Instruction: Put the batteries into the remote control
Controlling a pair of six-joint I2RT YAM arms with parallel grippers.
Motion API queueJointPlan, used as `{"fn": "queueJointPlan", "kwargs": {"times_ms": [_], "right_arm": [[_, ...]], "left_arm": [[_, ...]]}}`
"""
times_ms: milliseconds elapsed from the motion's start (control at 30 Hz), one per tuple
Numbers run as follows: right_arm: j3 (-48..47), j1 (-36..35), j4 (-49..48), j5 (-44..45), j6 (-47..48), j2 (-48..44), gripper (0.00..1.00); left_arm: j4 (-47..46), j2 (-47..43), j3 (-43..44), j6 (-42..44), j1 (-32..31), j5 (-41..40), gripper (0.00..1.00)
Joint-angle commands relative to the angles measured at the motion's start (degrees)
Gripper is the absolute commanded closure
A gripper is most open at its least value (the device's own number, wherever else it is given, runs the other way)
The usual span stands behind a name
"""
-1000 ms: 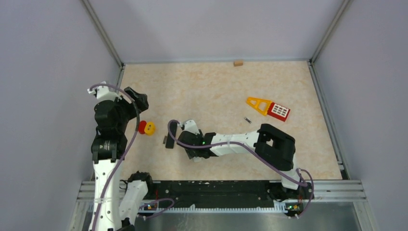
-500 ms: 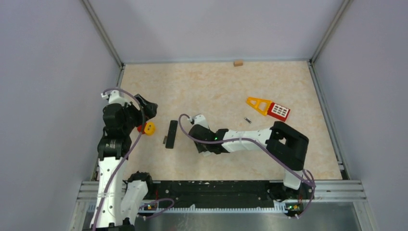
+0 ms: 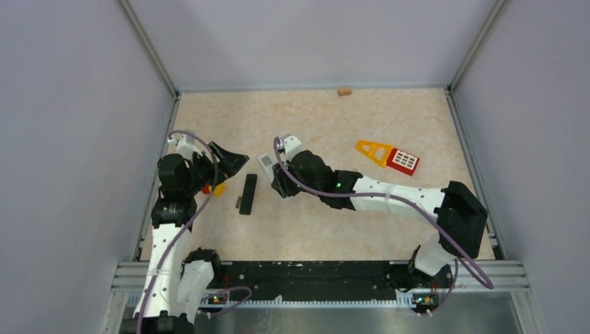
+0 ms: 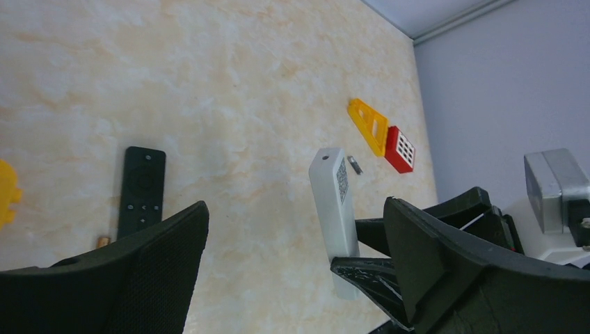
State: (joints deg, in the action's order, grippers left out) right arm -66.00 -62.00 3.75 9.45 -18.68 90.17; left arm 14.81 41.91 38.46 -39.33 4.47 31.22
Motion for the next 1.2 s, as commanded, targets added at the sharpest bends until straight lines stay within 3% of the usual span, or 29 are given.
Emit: {"fn": "queueJointPlan", "kwargs": {"times_ms": [0, 200, 533, 900, 1033, 1067, 1100, 1167], "right_arm": [[-5.27, 0.74, -3.37, -4.21, 0.49, -0.51, 0.88], [-7.34, 0.99, -3.37, -9.24, 1.14, -0.24, 0.88], [-12.03, 1.00, -2.01, -12.29, 3.14, 3.31, 0.88], [-13.08, 1.00, -2.73, -12.33, 5.43, 6.22, 0.88], [-12.81, 0.97, -2.92, -10.87, 4.89, 6.50, 0.88], [-12.72, 1.00, -3.02, -10.60, 4.50, 6.45, 0.84], [-12.53, 1.17, -3.00, -10.38, 4.04, 6.46, 0.75], [-11.65, 1.94, -2.89, -10.29, 2.27, 5.95, 0.47]], "left_arm": [[-10.46, -0.09, -1.67, -4.35, 0.10, 8.70, 0.01], [-13.26, 1.35, -2.52, -6.00, -0.07, 12.27, 0.03], [-17.73, 3.70, -5.17, -11.14, -2.01, 11.60, 0.37], [-21.72, 6.75, -6.56, -17.61, -3.65, 14.37, 0.62], [-20.62, 7.57, -5.91, -16.52, -3.77, 14.36, 0.91], [-20.61, 8.20, -5.67, -16.30, -3.77, 14.45, 1.00], [-20.61, 8.72, -5.37, -15.85, -3.77, 14.55, 1.00], [-20.52, 9.77, -4.23, -14.68, -3.77, 14.34, 1.00]]}}
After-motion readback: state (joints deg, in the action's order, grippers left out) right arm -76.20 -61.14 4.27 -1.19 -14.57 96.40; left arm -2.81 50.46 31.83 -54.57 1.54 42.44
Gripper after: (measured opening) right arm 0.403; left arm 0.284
